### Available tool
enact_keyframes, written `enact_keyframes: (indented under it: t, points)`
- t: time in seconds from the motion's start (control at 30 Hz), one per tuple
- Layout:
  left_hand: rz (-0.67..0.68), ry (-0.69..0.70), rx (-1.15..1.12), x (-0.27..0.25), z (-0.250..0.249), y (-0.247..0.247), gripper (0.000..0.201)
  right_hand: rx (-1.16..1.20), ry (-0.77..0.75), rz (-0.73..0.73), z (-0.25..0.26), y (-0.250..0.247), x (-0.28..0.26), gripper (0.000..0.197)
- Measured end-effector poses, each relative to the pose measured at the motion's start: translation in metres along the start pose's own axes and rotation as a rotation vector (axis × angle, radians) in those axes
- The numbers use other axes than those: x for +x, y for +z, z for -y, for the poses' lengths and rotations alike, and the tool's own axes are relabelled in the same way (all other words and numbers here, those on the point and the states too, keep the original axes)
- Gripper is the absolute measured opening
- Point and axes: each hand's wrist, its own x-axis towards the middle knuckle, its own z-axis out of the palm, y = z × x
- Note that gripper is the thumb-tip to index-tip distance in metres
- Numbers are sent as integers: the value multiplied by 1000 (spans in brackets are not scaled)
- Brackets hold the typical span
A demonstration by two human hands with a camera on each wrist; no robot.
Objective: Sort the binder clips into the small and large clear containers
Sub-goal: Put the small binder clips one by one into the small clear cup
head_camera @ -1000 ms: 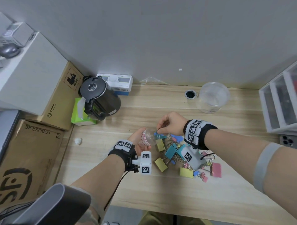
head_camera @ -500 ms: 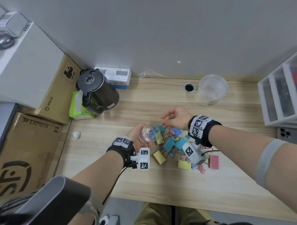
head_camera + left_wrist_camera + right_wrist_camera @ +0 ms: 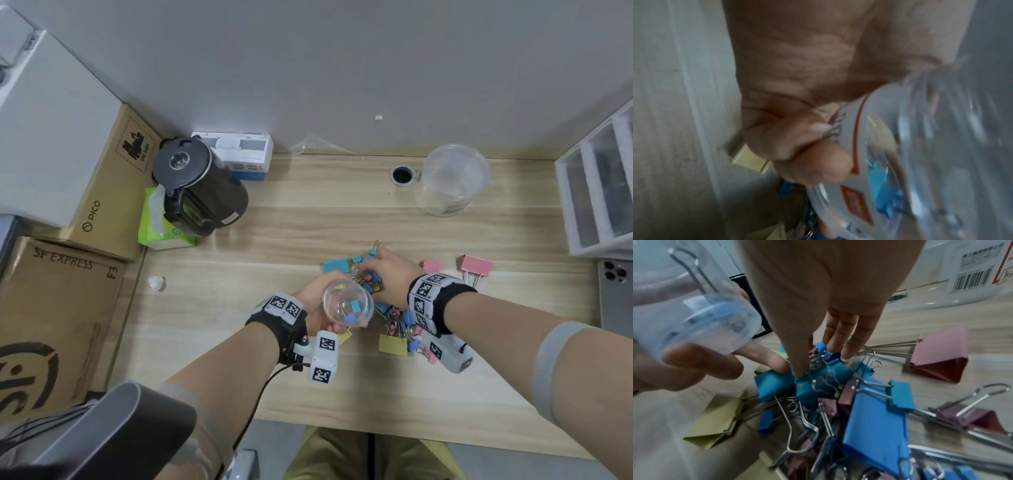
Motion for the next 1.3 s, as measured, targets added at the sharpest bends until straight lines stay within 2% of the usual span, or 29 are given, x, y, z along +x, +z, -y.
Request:
enact_keyframes:
  t: [0.13, 0.27, 0.37, 0.47, 0.6, 0.87, 1.1, 1.3]
  points:
    - [-24, -50, 40, 4, 1, 11, 45, -27, -11, -42, -4, 1, 1, 31]
    - [-62, -38, 1, 2, -1, 6, 43, -35, 16, -50, -13, -5, -1, 23]
    - [-114, -14, -16, -2, -3, -1, 49, -37, 42, -40, -20, -11, -2, 29]
    - [-152, -11, -4, -9, -7, -3, 54, -35, 20, -24, -21, -15, -5, 26]
    - [-172, -14, -24, -14, -11, -2, 46, -95, 23, -22, -14, -10, -3, 46]
    - [-159, -30, 11, -15, -6, -8, 50, -159, 65, -56, -7, -1, -2, 23]
    - [-189, -14, -2, -27, -6, -10, 48, -106, 28, 36, -9, -9, -4, 38]
    - [-199, -10, -12, -33, -10, -12, 48, -136, 49, 7, -15, -4, -5, 40]
